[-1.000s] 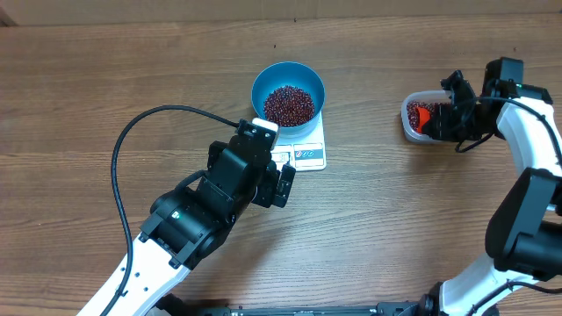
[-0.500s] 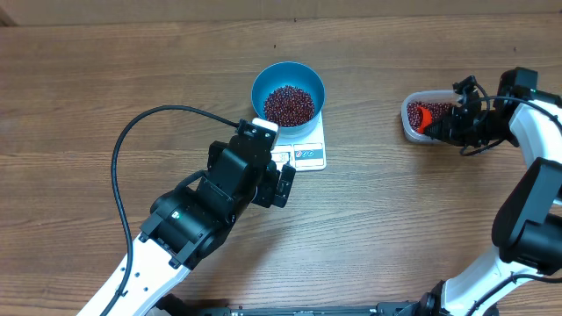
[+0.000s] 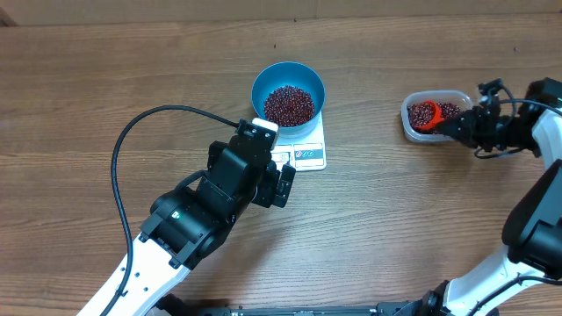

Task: Scoop item into bowl and weigh 150g on scale
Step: 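Lift the filled red scoop out of the bean tub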

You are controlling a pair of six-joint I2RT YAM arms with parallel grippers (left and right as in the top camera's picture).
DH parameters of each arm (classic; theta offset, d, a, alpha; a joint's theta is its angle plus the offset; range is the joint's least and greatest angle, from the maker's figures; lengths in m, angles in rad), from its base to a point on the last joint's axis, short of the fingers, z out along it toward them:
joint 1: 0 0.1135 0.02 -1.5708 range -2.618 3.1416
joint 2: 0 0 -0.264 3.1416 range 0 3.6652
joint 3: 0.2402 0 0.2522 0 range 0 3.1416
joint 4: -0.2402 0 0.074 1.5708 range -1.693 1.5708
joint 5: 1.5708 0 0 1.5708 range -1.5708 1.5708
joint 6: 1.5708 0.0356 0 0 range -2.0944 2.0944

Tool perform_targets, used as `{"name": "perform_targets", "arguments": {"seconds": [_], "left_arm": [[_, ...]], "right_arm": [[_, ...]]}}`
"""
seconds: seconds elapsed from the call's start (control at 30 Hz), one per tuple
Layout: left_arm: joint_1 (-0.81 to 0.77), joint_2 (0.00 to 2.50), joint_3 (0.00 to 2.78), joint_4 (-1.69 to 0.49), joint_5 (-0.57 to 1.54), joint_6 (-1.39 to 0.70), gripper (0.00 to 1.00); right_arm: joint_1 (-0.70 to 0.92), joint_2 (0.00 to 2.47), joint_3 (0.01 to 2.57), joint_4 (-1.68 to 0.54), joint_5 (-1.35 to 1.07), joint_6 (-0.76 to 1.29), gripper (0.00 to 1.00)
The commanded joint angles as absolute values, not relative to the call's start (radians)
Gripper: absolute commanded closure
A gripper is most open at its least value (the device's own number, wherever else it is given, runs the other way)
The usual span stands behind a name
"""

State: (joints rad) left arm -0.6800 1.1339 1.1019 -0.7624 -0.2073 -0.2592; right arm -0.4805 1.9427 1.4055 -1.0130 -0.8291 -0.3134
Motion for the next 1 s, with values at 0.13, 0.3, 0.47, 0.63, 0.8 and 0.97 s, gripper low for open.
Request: {"name": "perform_targets", "arguments": {"seconds": [0.13, 0.3, 0.47, 0.63, 0.8, 0.97], "left_arm": [[-0.673, 1.139, 1.102, -0.759, -0.22, -0.273, 0.0], [-0.673, 1.139, 1.102, -0.759, -0.22, -0.272, 0.0], [-0.673, 1.139, 1.102, -0.759, -0.22, -0.273, 0.0], [-0.673, 1.139, 1.102, -0.759, -0.22, -0.273, 0.0], [-0.673, 1.139, 1.102, -0.759, -0.22, -0.272, 0.01], [-0.673, 1.139, 1.102, -0.759, -0.22, -0.273, 0.01]], "right_arm": [[-0.534, 1.947, 1.413, -1.026, -0.953, -0.316, 0.96], [-0.548, 1.947, 1.413, -1.049, -0.957, -0.316, 0.96], [-0.548, 1.947, 1.413, -1.067, -0.991, -0.324, 0.96], [-0.548, 1.947, 1.413, -1.088, -1.053, -0.324, 0.96], [-0.548, 1.947, 1.413, -1.119, -1.124, -0.347, 0.96], [-0.547, 1.947, 1.413, -1.213, -1.209, -0.455, 0.96]]}}
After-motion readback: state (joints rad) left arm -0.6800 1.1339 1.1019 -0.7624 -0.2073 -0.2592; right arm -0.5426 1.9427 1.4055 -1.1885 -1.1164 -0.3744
